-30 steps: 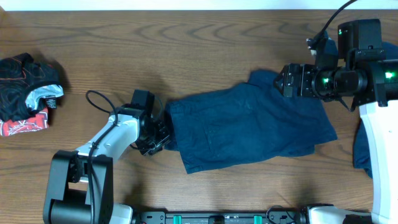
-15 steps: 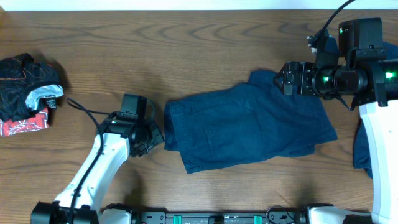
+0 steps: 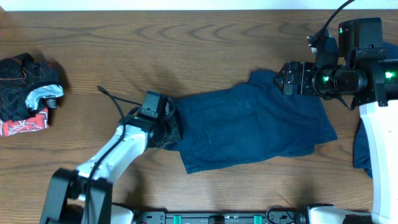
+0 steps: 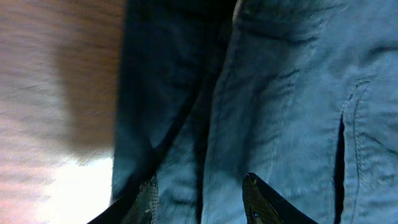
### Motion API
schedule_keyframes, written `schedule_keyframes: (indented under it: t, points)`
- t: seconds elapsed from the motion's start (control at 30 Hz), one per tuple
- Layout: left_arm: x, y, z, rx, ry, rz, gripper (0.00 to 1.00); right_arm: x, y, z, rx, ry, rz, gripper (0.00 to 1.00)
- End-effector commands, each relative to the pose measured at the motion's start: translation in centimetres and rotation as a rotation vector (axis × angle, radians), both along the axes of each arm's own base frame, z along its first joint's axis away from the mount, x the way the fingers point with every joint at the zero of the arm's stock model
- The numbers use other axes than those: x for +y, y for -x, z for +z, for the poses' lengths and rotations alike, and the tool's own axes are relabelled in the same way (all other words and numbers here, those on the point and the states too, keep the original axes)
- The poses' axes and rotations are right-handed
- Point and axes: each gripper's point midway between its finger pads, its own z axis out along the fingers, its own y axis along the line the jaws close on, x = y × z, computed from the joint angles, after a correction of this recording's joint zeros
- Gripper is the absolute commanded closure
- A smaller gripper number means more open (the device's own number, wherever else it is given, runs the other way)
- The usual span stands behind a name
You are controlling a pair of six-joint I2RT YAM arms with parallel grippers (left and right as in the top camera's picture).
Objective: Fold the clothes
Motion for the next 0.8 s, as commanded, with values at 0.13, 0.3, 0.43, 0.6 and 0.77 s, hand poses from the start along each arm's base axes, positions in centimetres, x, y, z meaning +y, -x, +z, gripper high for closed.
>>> schedule_keyframes:
  t: [0.13, 0.3, 0.43, 0.6, 0.77]
  points:
    - [-1.2, 0.3, -1.9, 0.049, 0.04, -0.048, 0.65, 0.2, -0.1, 0.2, -0.006, 0.002, 0.013, 0.01]
    - [-1.5, 0.2, -1.5, 0.035, 0.049, -0.06, 0.66, 0.2, -0.1, 0.2, -0.006, 0.002, 0.013, 0.01]
    - [-1.5, 0.2, -1.3, 0.026, 0.05, -0.069, 0.54, 0.2, -0.1, 0.2, -0.006, 0.003, 0.013, 0.01]
    - [-2.1, 0.2, -0.5, 0.007, 0.07, -0.083, 0.45, 0.2, 0.0, 0.2, -0.005, 0.003, 0.013, 0.01]
    - [-2.7, 0.1, 0.9, -0.042, 0.083, -0.109, 0.45, 0.2, -0.1, 0.2, -0.005, 0.002, 0.014, 0.01]
